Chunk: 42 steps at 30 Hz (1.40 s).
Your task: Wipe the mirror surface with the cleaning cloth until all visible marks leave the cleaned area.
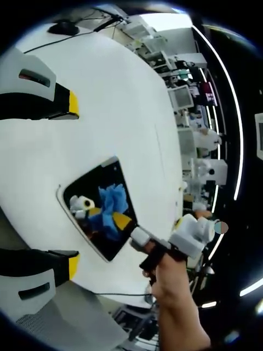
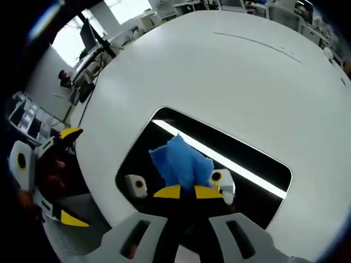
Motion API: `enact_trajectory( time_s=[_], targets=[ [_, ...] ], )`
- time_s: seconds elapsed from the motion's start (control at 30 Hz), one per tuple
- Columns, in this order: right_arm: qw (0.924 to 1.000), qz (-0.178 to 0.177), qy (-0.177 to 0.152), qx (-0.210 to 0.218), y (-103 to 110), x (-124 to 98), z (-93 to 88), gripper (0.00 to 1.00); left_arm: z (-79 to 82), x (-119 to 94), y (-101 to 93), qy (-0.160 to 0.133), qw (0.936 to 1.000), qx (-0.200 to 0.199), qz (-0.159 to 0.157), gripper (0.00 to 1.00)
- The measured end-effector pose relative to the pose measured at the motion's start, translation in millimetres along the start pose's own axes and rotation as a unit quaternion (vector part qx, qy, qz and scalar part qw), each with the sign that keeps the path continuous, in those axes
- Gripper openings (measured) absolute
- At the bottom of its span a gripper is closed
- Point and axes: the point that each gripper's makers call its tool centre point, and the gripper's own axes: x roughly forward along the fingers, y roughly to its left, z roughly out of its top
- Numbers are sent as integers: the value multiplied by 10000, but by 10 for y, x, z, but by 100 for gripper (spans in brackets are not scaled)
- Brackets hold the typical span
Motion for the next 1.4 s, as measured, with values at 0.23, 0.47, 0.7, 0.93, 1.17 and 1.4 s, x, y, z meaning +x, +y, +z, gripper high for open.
enact_trajectory(
  time_s=[0.23, 0.47, 0.7, 0.93, 1.17, 1.4],
  targets=[
    [10000, -46, 17, 66, -139, -77, -81, 1, 0, 3, -2, 0, 10000, 2, -7, 99],
    [9998, -88, 24, 180, -259, -182, -176, 1, -2, 9, -3, -1, 10000, -2, -15, 99],
    [9996, -110, 49, 259, -409, -250, -262, 1, 3, 1, 3, -12, 10000, -21, 5, 99],
    [9992, -177, 70, 362, -584, -315, -345, 1, 3, 4, 6, -18, 10000, -40, 6, 99],
    [9987, -238, 84, 451, -683, -380, -411, 1, 7, 2, 6, -33, 10000, -64, 5, 99],
    [9979, -294, 75, 578, -809, -397, -425, 1, 7, 3, 1, -28, 10000, -60, -2, 99]
  ],
)
